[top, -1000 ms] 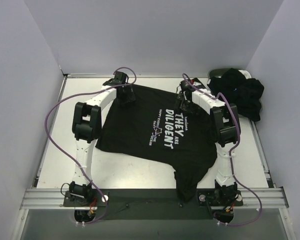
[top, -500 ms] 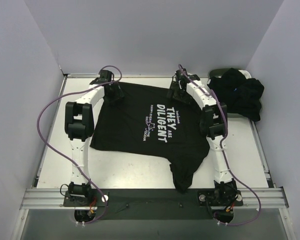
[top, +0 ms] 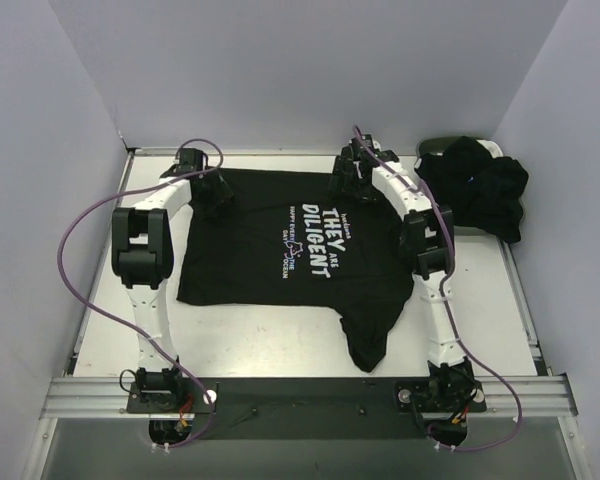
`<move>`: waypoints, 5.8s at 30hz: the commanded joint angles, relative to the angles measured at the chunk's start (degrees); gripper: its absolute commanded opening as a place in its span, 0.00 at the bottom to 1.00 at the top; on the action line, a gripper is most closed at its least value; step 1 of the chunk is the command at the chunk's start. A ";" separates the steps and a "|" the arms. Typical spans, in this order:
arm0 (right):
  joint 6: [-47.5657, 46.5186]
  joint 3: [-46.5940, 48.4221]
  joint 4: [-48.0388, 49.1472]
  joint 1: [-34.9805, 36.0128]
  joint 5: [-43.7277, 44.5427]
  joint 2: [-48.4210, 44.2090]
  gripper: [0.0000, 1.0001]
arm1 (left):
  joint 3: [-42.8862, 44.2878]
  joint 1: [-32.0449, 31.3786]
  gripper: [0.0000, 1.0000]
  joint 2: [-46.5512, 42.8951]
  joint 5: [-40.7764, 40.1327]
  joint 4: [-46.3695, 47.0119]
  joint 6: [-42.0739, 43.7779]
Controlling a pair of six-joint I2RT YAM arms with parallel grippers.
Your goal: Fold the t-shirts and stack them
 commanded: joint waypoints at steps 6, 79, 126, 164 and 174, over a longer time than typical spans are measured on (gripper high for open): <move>-6.88 -30.14 18.12 0.51 12.03 -35.75 1.00 | -7.61 0.63 0.92 -21.48 -4.10 -4.90 0.07; 13.60 -91.61 5.12 44.81 38.32 -102.92 0.95 | -62.81 7.66 0.47 -45.59 -19.14 1.51 -15.92; 56.49 -117.28 -6.40 50.09 20.30 -118.75 0.59 | -63.78 7.22 0.00 -58.51 -14.74 1.69 -14.34; 60.63 -117.37 -4.45 55.01 25.83 -113.03 0.00 | -63.69 7.22 0.00 -60.53 -16.41 0.19 -13.90; 59.92 -111.13 -16.76 55.01 33.21 -116.63 0.00 | -63.43 7.31 0.00 -61.93 -17.20 -0.69 -13.55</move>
